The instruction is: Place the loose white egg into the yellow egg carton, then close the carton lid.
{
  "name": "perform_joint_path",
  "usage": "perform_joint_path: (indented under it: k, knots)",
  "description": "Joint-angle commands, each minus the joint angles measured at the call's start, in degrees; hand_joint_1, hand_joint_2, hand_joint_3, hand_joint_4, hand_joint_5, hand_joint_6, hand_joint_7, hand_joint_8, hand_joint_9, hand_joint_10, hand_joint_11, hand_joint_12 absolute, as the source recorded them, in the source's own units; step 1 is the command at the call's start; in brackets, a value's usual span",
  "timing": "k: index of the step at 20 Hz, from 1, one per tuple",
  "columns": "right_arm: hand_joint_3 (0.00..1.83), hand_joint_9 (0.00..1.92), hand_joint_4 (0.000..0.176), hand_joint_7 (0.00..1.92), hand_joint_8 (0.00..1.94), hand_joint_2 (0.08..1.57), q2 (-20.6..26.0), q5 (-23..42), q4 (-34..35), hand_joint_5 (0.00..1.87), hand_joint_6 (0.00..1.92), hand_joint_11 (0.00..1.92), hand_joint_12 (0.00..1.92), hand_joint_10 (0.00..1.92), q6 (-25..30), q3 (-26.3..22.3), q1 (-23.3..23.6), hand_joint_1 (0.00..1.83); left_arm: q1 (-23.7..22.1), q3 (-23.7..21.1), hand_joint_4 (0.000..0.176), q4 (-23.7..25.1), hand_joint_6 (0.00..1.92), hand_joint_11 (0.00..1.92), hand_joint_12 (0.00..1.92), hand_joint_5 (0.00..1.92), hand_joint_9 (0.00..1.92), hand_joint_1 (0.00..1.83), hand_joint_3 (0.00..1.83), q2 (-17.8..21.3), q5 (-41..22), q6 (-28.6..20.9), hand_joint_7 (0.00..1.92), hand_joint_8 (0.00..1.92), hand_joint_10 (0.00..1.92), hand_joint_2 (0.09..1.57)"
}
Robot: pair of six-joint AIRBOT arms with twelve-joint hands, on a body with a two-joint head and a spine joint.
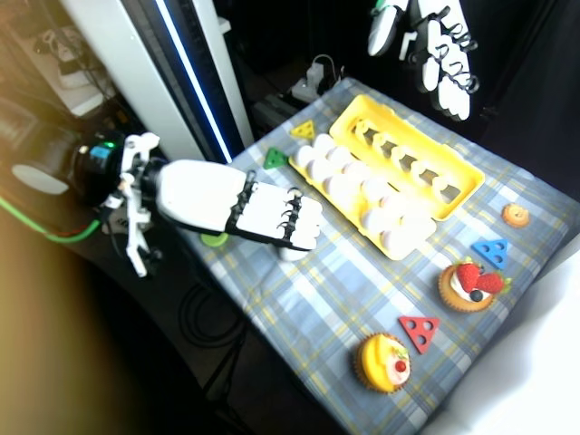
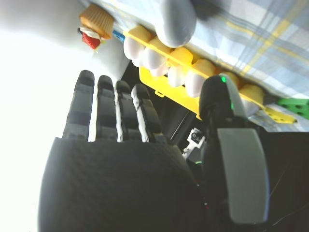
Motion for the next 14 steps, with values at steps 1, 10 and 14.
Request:
perform_joint_path:
  k: [1,10,14]
  knots:
    - [0.11,0.00,0.000,0.00,0.50,1.19,0.08,7.12,0.18,0.00,0.00,0.00,1.70,0.87,-0.08,0.05,0.44,0.80,-0.79,0.03,0.000,-1.54,0.06,0.00,0.81,0.08,0.00,0.46,0.01,-0.35,-7.26,-0.29,0.00,0.00,0.00,1.35]
    - [0.03,0.00,0.000,0.03,0.74,1.21,-3.98,10.13,3.65,0.05,0.04,0.00,1.74,1.23,-0.04,1.15,-0.29,0.92,-0.66,-0.23,0.006,-1.82,0.00,0.00,0.75,0.10,0.00,0.46,0.00,0.10,-7.66,-0.30,0.01,0.00,0.00,1.35]
    - [0.01,0.02,0.000,0.03,0.85,1.22,-5.80,9.57,5.94,0.10,0.11,0.01,1.87,1.35,-0.04,3.13,-0.84,0.96,-0.57,-0.24,0.014,-2.07,0.00,0.00,0.76,0.10,0.01,0.38,0.00,0.08,-8.14,-0.30,0.01,0.00,0.00,1.35]
